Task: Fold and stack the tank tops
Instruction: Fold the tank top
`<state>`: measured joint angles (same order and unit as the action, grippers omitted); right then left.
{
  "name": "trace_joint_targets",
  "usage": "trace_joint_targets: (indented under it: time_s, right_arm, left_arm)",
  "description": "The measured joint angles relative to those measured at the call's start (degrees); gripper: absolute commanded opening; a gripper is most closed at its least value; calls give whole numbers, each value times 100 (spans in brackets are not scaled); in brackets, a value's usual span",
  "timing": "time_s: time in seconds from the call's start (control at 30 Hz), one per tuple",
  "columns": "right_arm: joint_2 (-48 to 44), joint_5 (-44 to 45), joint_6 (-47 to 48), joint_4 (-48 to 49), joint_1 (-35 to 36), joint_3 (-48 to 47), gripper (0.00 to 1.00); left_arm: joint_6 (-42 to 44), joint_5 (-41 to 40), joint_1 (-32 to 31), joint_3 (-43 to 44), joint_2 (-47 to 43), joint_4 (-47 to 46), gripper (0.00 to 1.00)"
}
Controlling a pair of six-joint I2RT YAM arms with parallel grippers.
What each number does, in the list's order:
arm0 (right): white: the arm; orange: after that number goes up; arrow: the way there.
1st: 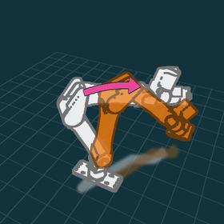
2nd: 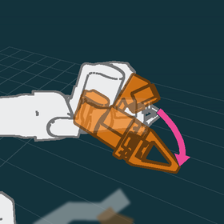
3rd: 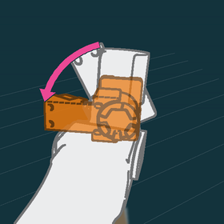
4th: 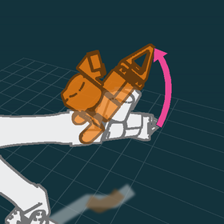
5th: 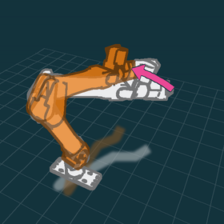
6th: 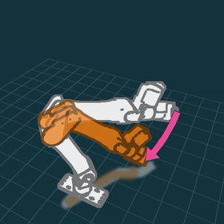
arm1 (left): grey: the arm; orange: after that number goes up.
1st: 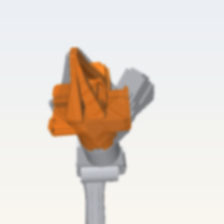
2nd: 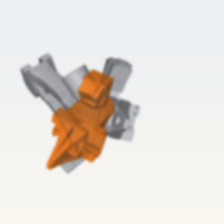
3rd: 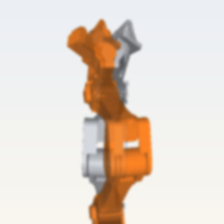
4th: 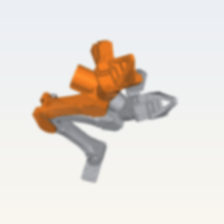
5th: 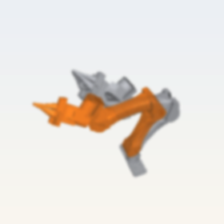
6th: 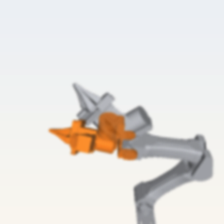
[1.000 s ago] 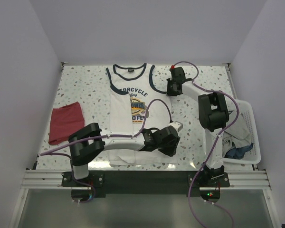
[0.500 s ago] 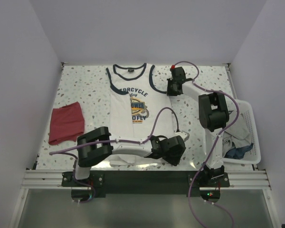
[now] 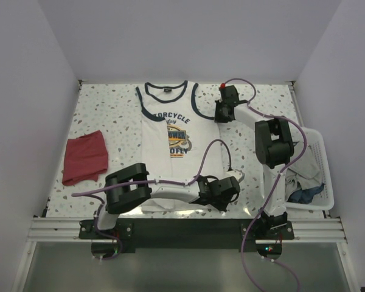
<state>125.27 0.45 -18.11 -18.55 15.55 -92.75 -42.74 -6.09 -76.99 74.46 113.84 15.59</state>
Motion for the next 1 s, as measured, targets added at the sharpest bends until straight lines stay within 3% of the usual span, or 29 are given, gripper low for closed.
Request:
trace_joint_targets:
  time_s: [0.17, 0.53, 1.0]
  right_arm:
    - [0, 0, -149, -46, -96, 0, 0]
    - [-22, 389, -511, -262, -358, 7, 0]
    - [-439, 579, -625, -476, -367, 236, 0]
  left_arm:
    - [7, -59, -17, -210, -236, -7, 0]
    - [-175, 50, -17, -1211, -1971, -514, 0]
    - [-776, 146, 79, -2494, -2868, -1084, 0]
